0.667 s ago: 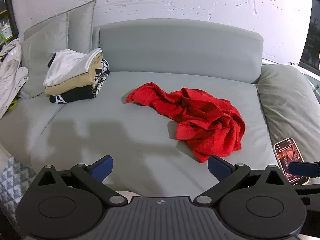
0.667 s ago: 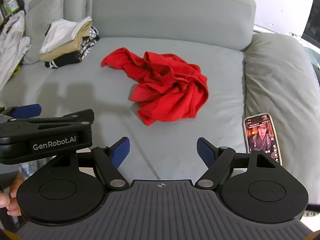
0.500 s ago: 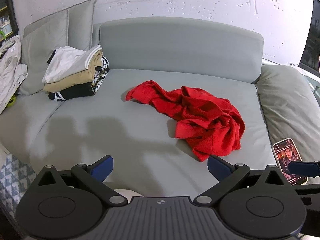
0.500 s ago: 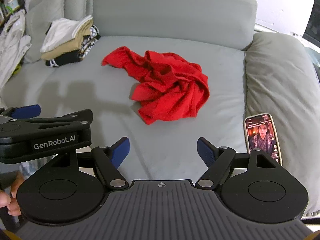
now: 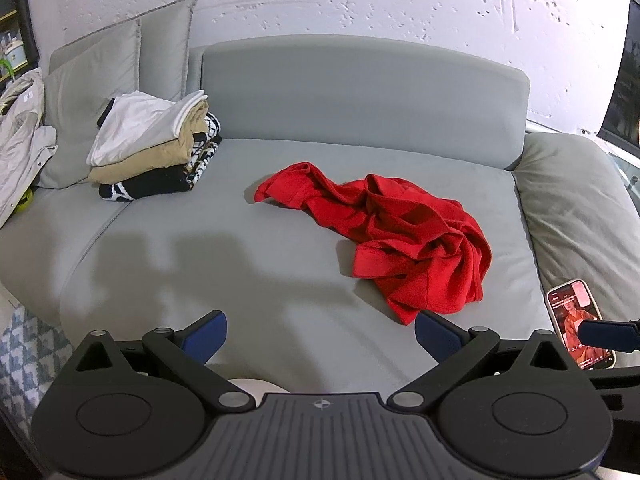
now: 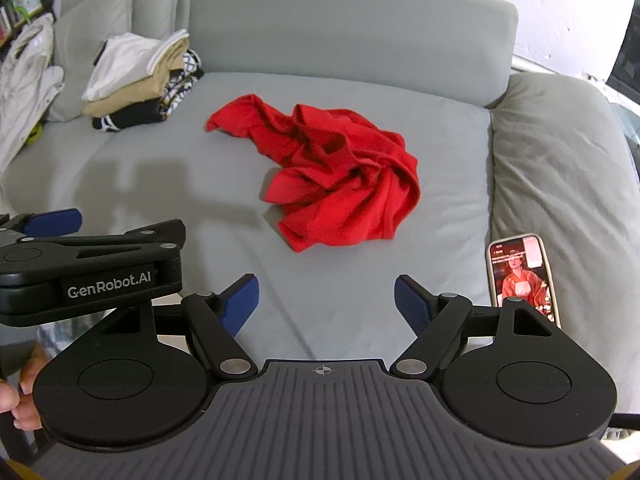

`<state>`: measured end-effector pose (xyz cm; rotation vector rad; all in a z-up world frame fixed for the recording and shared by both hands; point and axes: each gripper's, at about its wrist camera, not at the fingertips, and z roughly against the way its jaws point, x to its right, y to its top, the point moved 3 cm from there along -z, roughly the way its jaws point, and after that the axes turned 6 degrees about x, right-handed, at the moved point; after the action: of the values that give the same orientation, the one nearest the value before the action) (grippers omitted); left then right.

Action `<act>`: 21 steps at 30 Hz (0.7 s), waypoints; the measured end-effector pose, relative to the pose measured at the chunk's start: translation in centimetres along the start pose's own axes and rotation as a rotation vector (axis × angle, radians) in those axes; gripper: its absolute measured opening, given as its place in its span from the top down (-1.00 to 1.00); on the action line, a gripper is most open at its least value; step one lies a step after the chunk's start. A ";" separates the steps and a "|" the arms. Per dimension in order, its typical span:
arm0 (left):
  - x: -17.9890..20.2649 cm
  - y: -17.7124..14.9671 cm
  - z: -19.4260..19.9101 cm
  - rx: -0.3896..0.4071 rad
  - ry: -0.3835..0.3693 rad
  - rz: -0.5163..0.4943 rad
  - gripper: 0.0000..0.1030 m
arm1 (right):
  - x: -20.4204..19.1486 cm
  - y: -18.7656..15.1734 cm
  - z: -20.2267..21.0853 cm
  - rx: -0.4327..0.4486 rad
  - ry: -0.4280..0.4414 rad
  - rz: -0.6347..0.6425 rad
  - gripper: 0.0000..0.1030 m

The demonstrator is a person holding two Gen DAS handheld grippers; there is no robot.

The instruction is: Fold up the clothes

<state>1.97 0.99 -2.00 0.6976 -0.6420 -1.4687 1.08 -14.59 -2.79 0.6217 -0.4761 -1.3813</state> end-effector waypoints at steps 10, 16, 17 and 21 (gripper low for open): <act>-0.2 0.1 0.1 0.002 -0.002 0.002 -0.97 | 0.0 0.0 0.0 0.004 0.003 0.003 -0.56; -0.1 0.1 0.3 0.007 0.000 0.001 -0.97 | 0.1 0.0 0.2 0.009 0.003 0.005 -0.56; -0.1 0.1 0.3 0.008 0.000 0.000 -0.97 | 0.1 0.0 0.2 0.010 0.003 0.005 -0.56; -0.2 0.1 0.4 0.009 0.000 0.000 -0.97 | 0.1 0.0 0.3 0.011 0.003 0.006 -0.56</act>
<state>1.77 1.13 -1.64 0.7046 -0.6484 -1.4666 0.91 -14.73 -2.58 0.6304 -0.4828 -1.3731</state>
